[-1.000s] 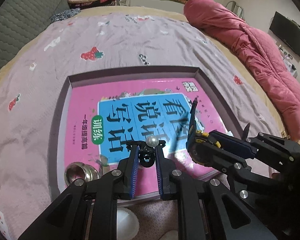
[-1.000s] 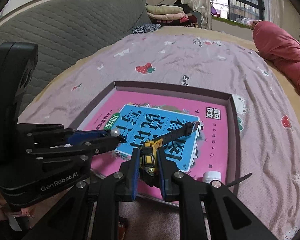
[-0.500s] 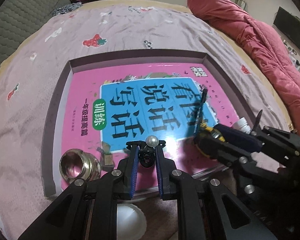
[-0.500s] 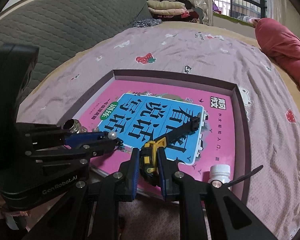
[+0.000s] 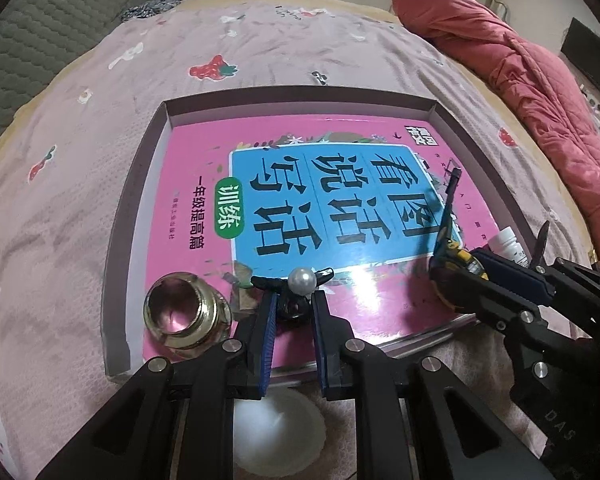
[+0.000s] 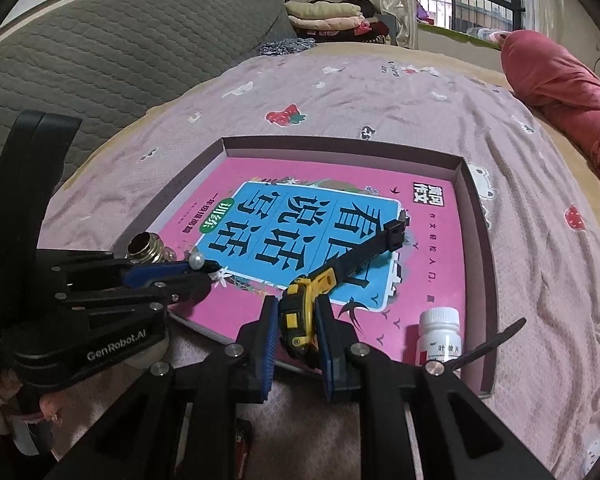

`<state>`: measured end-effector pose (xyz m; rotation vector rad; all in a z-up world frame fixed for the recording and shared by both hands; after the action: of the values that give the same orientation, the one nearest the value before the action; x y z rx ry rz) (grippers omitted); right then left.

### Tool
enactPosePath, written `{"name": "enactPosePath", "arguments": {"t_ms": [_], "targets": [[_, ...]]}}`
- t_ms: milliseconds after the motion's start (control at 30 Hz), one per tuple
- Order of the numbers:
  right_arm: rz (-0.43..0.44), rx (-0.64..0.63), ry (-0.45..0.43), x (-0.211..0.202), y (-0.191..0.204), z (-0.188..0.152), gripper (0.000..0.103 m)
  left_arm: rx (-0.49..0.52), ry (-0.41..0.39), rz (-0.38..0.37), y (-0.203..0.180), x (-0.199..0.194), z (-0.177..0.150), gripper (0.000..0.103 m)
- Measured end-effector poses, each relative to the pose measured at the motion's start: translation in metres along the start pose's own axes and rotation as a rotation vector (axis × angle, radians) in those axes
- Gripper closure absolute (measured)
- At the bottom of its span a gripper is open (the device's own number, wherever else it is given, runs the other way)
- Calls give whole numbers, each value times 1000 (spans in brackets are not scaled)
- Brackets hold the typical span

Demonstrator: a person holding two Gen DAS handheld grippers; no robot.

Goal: Organize rigid objects
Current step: 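Lower the pearl item onto the book and open left gripper while right releases the watch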

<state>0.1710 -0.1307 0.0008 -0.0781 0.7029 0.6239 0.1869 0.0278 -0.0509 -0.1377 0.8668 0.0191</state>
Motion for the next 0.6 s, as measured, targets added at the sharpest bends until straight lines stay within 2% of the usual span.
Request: {"name": "enactPosePath", "arguments": {"t_ms": [400, 600], "targets": [[-32, -4, 7, -4, -3, -2, 82, -7, 8, 10, 4, -7, 0, 80], [-37, -14, 6, -7, -4, -3, 71, -4, -16, -7, 4, -15, -2, 68]]}}
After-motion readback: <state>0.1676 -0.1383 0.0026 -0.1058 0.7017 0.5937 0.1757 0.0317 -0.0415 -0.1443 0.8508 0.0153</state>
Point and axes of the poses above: each gripper's, at about its wrist camera, not at the fingertips, and x roughly the way its jaws point, y to its left, z to its top, the point moved 1 cm from there along x, roughly the way its jaws point, and after that the axes turned 11 degrees about -y, right-handed, at the moved point
